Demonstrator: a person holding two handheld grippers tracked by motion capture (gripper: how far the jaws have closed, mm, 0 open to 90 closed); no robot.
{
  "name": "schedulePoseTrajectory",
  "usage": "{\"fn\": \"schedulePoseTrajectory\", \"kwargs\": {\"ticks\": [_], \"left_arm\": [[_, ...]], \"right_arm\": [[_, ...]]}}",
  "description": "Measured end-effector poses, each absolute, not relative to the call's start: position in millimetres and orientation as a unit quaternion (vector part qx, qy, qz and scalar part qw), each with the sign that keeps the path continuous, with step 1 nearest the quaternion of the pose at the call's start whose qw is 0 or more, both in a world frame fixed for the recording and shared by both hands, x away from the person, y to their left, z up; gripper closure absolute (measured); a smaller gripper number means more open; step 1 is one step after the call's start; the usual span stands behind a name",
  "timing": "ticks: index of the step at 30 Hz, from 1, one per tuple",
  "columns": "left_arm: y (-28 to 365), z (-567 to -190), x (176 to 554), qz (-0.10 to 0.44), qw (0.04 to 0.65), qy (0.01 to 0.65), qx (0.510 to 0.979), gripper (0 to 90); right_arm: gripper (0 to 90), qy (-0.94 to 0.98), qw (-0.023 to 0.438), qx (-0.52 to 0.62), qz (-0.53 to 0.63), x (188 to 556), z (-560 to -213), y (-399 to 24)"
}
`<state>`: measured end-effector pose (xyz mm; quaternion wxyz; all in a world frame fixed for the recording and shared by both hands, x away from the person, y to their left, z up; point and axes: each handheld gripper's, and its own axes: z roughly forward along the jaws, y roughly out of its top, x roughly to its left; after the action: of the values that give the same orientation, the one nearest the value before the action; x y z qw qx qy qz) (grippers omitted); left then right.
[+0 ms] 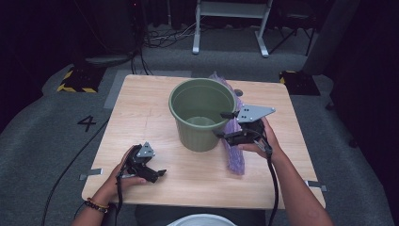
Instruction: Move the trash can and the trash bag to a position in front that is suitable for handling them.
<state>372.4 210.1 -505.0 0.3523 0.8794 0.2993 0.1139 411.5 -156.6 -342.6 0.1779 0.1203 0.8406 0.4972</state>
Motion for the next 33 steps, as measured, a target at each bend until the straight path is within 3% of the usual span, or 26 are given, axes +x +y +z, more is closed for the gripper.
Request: {"fn": "schedulePoseTrajectory", "kwargs": {"ticks": [13,17,18,21,30,33], "left_arm": [[210.1,-505.1,372.4,0.113,0.352,0.300,0.879,0.9],[210.1,-505.0,372.4,0.114,0.352,0.299,0.879,0.9],[210.1,-505.0,372.4,0.114,0.352,0.300,0.879,0.9],[210.1,-505.1,372.4,0.113,0.352,0.300,0.879,0.9],[210.1,-505.1,372.4,0.113,0.352,0.300,0.879,0.9],[210.1,-505.0,372.4,0.114,0.352,0.300,0.879,0.9]], "right_arm": [[32.2,0.852,0.164,0.110,0.485,416.2,-346.0,-143.5],[37.2,0.863,0.161,0.104,0.468,419.7,-345.7,-135.1],[45.3,0.869,0.163,0.100,0.456,421.2,-345.6,-129.8],[55.2,0.877,0.165,0.093,0.441,423.5,-347.4,-121.5],[69.4,0.880,0.175,0.064,0.436,424.7,-348.6,-95.0],[67.3,0.877,0.177,0.067,0.441,425.6,-349.9,-87.1]]}}
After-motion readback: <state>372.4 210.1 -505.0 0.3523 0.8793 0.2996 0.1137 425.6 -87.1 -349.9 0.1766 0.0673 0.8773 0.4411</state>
